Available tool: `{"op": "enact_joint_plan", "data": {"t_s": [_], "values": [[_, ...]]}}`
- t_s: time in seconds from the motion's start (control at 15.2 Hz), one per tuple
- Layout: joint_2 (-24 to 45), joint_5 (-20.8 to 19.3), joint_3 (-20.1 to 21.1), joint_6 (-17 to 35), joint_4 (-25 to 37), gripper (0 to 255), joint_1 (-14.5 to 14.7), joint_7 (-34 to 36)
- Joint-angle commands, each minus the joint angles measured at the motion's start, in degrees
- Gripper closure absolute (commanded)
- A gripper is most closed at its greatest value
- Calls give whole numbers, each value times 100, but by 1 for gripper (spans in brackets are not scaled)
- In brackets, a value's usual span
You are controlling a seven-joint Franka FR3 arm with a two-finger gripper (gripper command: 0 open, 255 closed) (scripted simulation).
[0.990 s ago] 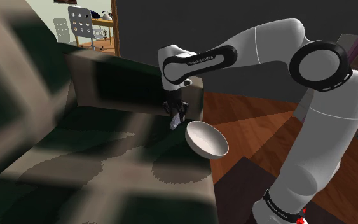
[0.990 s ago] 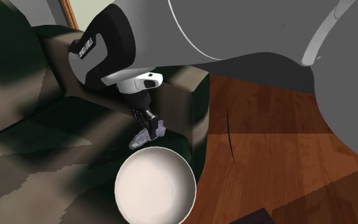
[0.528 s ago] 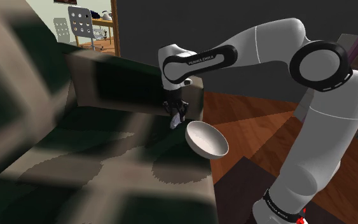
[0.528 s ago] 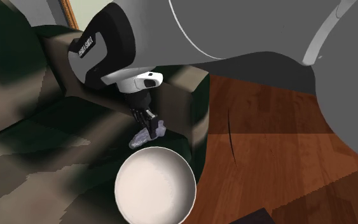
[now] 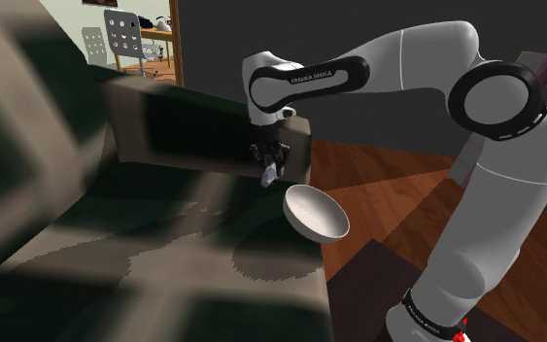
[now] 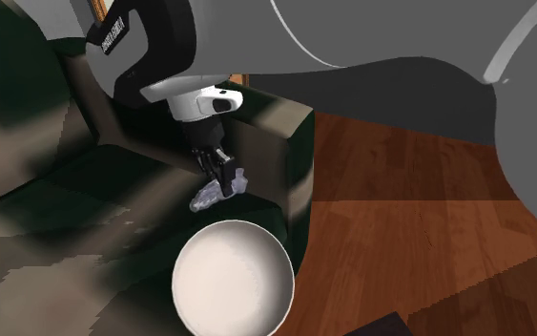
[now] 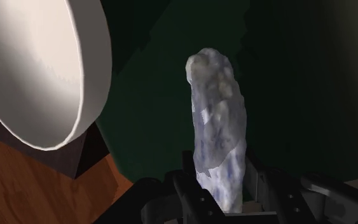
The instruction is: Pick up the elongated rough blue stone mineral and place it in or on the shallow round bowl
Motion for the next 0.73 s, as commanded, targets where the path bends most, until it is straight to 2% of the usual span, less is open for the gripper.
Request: {"op": "enact_joint_plan", "data": {"t_s": [0.0, 0.66], "values": [[-11, 5, -1, -173, 163, 255, -2, -23], [-63, 32, 13, -925, 870, 255, 14, -80]]}}
